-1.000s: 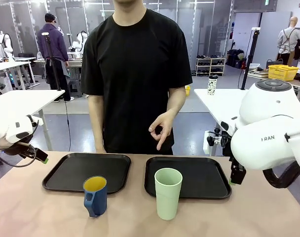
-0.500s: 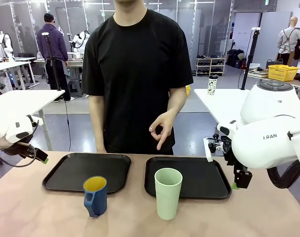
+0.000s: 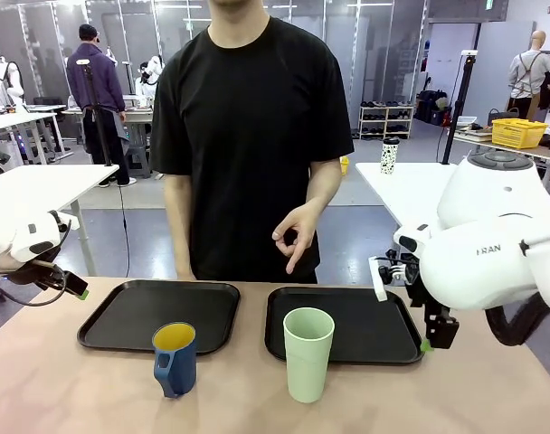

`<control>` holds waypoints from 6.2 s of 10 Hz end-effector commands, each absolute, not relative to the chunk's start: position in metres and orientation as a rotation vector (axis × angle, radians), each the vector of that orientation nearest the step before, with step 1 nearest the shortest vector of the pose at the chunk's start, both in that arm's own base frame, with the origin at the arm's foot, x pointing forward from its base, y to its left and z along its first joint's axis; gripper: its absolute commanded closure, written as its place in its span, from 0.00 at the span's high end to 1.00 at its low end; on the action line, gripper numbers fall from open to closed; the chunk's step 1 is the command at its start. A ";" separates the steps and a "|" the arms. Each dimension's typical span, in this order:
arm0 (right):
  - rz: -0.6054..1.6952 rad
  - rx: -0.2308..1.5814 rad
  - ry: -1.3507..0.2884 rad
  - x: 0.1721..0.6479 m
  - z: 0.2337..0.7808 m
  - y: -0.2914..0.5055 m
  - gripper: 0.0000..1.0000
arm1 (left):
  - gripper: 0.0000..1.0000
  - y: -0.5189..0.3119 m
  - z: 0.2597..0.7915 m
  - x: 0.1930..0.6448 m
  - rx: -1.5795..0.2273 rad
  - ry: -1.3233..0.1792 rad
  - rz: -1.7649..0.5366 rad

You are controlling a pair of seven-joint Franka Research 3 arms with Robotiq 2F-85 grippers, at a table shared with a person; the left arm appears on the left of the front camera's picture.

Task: Sort and store the cups by type.
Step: Pick up the Reusable plastic cup.

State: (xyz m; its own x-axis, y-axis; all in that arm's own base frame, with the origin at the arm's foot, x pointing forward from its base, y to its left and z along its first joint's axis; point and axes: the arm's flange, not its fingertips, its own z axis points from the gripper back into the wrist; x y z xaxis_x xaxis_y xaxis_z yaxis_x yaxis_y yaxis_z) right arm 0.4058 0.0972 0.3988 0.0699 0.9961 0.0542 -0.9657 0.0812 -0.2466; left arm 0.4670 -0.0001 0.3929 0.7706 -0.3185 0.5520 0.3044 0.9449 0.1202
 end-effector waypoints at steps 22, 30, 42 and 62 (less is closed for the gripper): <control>1.371 0.866 -1.092 0.420 0.230 0.082 1.00 | 1.00 0.001 0.393 0.467 0.033 -0.603 -0.344; 1.320 0.946 -0.986 0.435 0.255 0.095 1.00 | 1.00 0.001 0.393 0.467 0.033 -0.603 -0.344; 1.405 1.166 -0.979 0.454 0.223 0.135 1.00 | 1.00 0.001 0.393 0.467 0.033 -0.603 -0.344; 1.483 1.357 -0.985 0.469 0.200 0.180 1.00 | 1.00 0.001 0.393 0.467 0.033 -0.603 -0.344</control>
